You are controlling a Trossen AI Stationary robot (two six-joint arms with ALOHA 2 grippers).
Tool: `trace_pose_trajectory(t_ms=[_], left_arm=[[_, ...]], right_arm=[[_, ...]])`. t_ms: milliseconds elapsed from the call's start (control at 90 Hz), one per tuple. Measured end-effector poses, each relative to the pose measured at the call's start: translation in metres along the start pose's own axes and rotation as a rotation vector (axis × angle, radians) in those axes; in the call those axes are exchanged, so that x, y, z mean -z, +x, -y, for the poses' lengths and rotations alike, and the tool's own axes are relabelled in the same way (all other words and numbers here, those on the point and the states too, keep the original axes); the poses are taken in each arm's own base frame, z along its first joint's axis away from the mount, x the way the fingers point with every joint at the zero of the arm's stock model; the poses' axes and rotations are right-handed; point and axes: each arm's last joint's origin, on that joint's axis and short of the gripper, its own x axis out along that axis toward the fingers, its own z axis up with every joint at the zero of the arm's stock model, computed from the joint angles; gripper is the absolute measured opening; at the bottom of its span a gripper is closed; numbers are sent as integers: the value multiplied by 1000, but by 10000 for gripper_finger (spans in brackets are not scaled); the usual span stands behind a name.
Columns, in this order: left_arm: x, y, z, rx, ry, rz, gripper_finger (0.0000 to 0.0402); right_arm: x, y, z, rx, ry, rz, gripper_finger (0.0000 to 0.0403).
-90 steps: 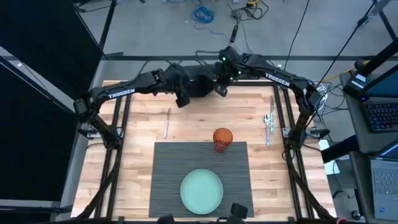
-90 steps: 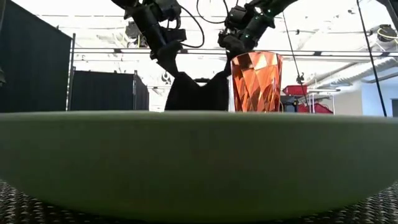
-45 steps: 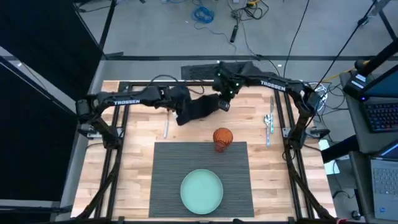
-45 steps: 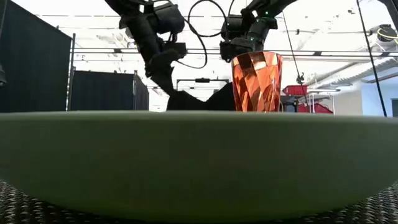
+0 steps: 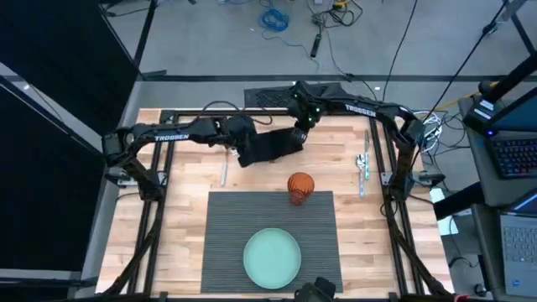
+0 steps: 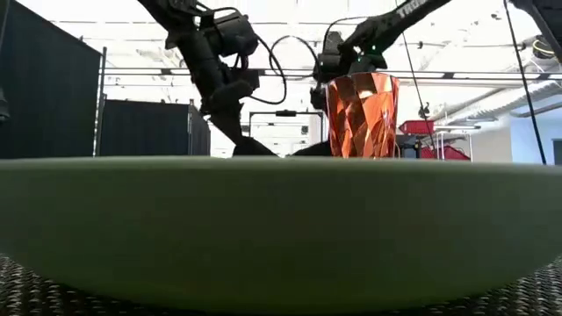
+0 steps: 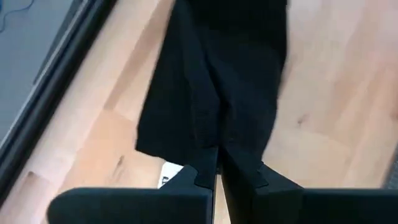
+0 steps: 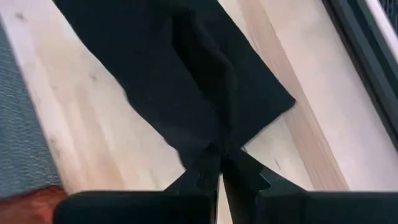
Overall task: Set table place
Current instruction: Fold the black napkin
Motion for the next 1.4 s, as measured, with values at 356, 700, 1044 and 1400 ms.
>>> trace_pose_trajectory(t_ms=[356, 700, 1044, 1400], left_arm=[[6, 32, -23, -23, -54, -88, 0], [5, 39, -38, -45, -77, -70, 0], [10, 46, -49, 0, -160, -98, 0], [12, 50, -50, -18, -236, -120, 0]], right_arm=[[-4, 15, 8, 0, 12, 22, 0], [-1, 31, 34, 20, 99, 6, 0], [-1, 31, 42, 18, 121, 16, 0], [-4, 31, 42, 33, 119, 48, 58]])
